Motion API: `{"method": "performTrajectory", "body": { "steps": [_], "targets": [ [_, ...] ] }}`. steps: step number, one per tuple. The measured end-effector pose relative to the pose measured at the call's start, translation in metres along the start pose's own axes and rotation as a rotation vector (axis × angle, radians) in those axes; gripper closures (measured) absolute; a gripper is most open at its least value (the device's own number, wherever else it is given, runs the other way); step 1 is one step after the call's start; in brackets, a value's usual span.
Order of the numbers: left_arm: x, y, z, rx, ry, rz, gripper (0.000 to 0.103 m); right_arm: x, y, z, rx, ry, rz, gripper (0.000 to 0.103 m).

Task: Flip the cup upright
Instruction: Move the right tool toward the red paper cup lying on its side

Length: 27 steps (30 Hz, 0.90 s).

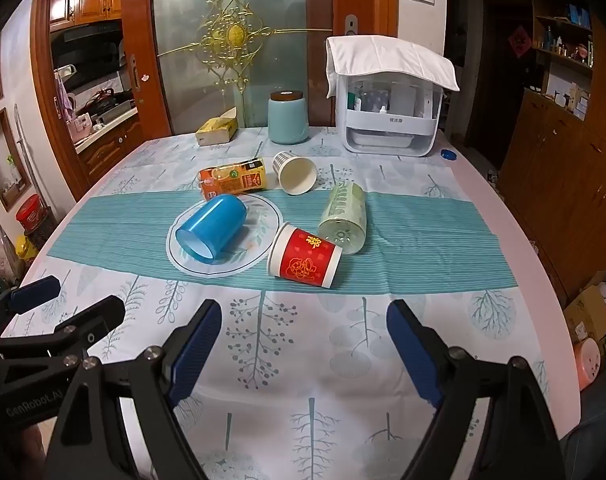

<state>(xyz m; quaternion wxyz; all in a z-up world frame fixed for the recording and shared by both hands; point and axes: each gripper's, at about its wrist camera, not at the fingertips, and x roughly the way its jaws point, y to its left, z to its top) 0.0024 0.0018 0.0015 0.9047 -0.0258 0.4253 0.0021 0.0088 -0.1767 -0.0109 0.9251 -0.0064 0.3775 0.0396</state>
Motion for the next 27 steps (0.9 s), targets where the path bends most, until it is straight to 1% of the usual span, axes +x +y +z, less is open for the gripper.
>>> {"method": "performTrajectory", "body": {
  "steps": [18, 27],
  "targets": [
    [0.007, 0.004, -0.003, -0.010, 0.014, 0.001, 0.012, 0.001, 0.001, 0.000, 0.004, -0.001, 0.004, 0.018],
    [0.011, 0.004, -0.003, -0.010, 0.022, 0.009, 0.012, 0.004, 0.004, -0.002, -0.003, -0.006, 0.023, 0.018]
  ]
}}
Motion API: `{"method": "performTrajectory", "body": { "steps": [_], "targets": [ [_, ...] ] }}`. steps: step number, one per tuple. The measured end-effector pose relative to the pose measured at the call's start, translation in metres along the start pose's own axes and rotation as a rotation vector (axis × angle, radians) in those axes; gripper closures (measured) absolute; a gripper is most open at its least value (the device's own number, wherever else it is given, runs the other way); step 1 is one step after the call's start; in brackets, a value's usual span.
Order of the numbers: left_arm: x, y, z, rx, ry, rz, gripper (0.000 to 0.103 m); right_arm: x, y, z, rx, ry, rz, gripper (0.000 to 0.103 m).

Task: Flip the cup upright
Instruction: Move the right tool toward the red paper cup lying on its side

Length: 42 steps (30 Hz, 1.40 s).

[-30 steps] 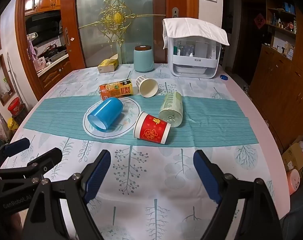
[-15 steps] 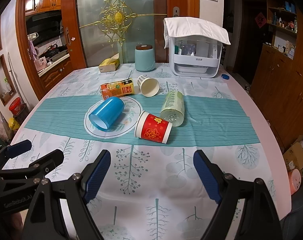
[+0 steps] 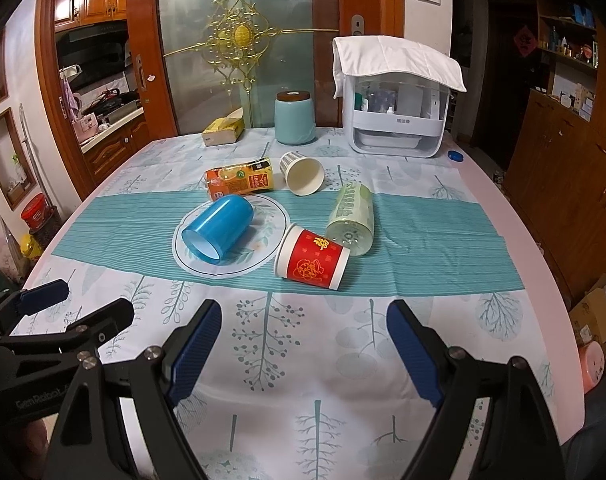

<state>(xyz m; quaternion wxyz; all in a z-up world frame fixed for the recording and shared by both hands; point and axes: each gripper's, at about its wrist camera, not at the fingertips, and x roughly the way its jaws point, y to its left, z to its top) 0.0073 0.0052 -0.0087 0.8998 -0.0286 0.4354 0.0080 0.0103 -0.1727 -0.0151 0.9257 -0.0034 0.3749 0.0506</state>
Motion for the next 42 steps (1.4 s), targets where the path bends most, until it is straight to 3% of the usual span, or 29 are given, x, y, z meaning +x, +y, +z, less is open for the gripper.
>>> {"method": "performTrajectory", "body": {
  "steps": [23, 42],
  "targets": [
    [0.007, 0.006, 0.019, 0.005, -0.016, 0.034, 0.012, 0.001, 0.005, 0.023, -0.122, -0.050, -0.027, 0.018],
    [0.045, 0.010, 0.030, -0.019, 0.020, 0.035, 0.012, 0.043, -0.023, 0.027, -0.023, 0.046, 0.114, 0.018]
  ]
}}
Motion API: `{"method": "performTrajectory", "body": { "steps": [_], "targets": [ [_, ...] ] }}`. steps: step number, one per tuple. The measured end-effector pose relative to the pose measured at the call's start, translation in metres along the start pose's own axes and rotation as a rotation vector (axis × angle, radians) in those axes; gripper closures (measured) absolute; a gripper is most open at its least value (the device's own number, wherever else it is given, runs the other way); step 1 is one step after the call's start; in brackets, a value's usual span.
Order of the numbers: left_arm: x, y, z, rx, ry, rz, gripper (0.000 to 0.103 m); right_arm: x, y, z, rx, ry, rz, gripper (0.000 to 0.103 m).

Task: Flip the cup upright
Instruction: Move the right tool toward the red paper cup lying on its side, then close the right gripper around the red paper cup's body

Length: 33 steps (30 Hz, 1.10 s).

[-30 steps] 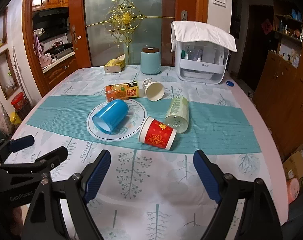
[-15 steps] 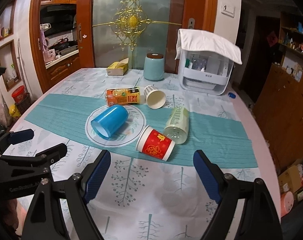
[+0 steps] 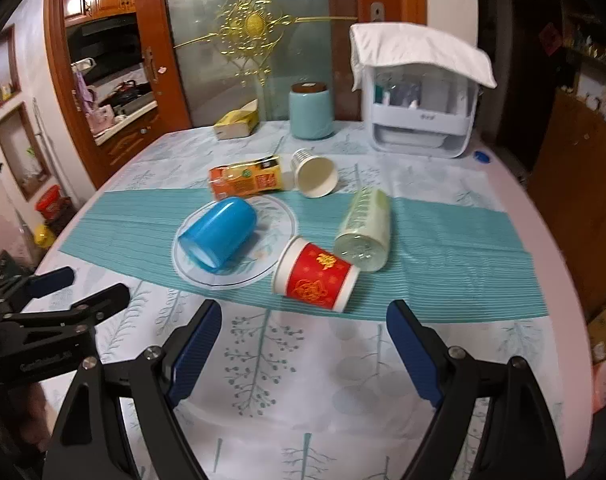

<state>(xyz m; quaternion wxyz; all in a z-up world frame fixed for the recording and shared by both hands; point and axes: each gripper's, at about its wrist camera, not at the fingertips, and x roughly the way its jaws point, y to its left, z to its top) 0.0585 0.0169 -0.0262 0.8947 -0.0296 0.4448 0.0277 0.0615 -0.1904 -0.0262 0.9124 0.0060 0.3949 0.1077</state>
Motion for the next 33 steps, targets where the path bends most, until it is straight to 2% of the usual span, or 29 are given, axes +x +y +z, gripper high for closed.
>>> {"method": "performTrajectory", "body": {
  "steps": [2, 6, 9, 21, 30, 33],
  "targets": [
    [0.007, -0.001, 0.001, 0.003, 0.006, 0.004, 0.012, 0.007, -0.006, 0.000, 0.022, 0.022, 0.024, 0.018],
    [0.016, -0.002, 0.001, 0.009, 0.012, 0.013, 0.012, 0.017, -0.008, 0.002, -0.006, 0.028, -0.017, 0.018],
    [0.026, -0.003, 0.002, 0.012, 0.023, 0.022, 0.012, 0.023, -0.011, 0.004, -0.022, 0.029, -0.007, 0.018],
    [0.069, -0.003, 0.014, 0.011, 0.064, 0.028, 0.012, 0.060, -0.015, 0.018, -0.165, 0.060, 0.023, 0.018],
    [0.098, -0.003, 0.018, 0.016, 0.119, 0.017, 0.012, 0.097, -0.007, 0.019, -0.423, 0.092, 0.089, 0.018],
    [0.102, -0.004, 0.017, 0.019, 0.129, 0.018, 0.012, 0.107, -0.004, 0.017, -0.497, 0.099, 0.079, 0.018]
  ]
}}
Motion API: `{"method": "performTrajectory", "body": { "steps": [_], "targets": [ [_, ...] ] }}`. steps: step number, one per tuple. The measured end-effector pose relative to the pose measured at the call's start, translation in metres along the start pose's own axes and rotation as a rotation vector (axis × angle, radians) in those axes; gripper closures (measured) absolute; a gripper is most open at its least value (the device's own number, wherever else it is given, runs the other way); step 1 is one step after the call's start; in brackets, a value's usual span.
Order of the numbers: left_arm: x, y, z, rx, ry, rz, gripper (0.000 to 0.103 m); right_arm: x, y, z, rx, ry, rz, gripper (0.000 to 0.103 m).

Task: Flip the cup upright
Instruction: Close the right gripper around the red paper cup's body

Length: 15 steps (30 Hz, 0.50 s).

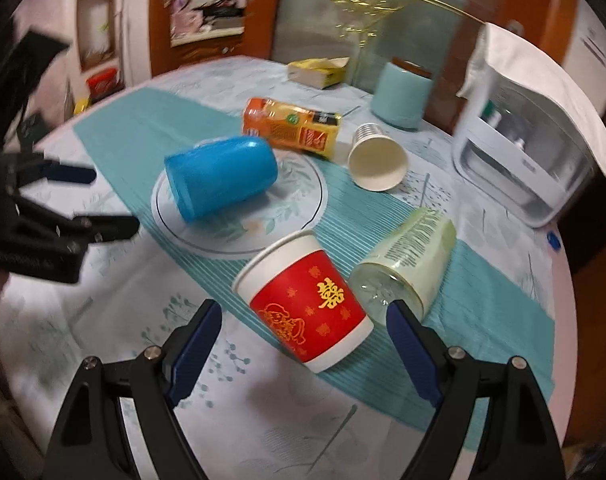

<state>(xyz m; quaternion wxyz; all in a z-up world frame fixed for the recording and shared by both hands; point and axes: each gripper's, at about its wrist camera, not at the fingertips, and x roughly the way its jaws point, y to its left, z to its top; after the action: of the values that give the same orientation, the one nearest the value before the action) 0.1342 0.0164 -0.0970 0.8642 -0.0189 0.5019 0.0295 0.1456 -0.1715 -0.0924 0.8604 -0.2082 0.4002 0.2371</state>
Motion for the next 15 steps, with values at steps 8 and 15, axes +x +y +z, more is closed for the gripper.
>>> {"method": "performTrajectory", "body": {
  "steps": [8, 15],
  "targets": [
    [0.008, -0.002, 0.002, 0.006, 0.016, 0.000, 0.012, 0.028, 0.004, -0.001, -0.126, 0.045, -0.018, 0.024],
    [0.010, -0.002, 0.003, 0.005, 0.019, 0.001, 0.012, 0.040, 0.010, 0.001, -0.190, 0.055, -0.012, 0.036]
  ]
}}
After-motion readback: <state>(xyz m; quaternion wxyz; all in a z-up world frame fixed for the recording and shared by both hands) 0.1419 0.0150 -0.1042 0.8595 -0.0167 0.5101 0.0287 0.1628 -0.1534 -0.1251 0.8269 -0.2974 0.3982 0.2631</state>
